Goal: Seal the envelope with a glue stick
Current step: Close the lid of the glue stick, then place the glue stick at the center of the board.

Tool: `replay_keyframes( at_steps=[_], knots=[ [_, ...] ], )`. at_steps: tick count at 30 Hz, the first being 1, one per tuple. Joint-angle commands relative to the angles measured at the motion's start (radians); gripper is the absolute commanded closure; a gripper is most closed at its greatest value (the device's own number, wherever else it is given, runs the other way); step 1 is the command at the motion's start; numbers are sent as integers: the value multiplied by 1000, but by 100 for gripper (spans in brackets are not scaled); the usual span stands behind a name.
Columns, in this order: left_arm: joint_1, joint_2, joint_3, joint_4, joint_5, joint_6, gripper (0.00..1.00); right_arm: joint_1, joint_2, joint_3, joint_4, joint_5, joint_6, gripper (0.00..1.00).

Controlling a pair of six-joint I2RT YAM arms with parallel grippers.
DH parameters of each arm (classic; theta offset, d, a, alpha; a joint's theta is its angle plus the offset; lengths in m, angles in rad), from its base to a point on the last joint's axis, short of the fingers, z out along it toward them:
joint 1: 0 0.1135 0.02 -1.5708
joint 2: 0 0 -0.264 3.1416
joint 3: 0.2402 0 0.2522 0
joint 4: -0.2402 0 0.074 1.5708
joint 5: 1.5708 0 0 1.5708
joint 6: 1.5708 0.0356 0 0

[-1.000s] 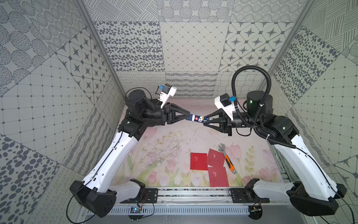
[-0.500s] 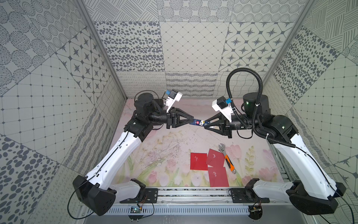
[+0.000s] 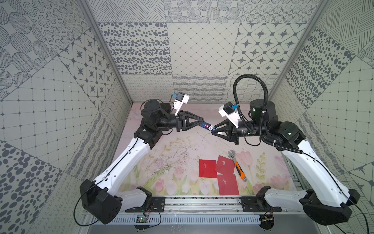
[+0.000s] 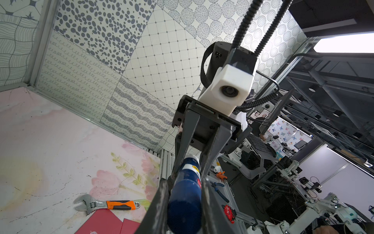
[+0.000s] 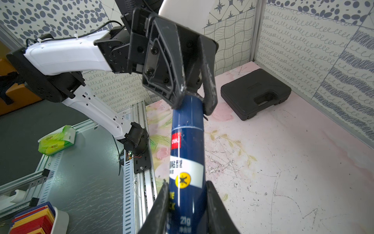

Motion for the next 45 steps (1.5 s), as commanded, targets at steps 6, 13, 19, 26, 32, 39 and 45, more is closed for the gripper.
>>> replay_keyframes(
  at_steps=[6, 13, 19, 26, 32, 39, 45],
  knots=[
    [66, -149, 27, -524, -287, 422, 58, 27, -70, -176, 242, 177, 13, 100],
    [87, -242, -45, -622, -587, 469, 42, 25, -80, -405, 396, 320, 76, 100],
    [88, -260, -126, -596, -670, 424, 40, 25, 22, -662, 725, 460, 169, 100],
    [90, -258, -232, -552, -740, 337, 40, 24, 270, -771, 987, 548, 193, 96],
    [91, -244, -291, -543, -756, 299, 40, 24, 428, -792, 1081, 562, 217, 93],
    [92, -236, -329, -566, -872, 288, 38, 19, 467, -829, 1131, 567, 243, 74],
    [102, -190, -339, -610, -1062, 321, 28, -52, 394, -830, 1109, 518, 293, 50]
  ],
)
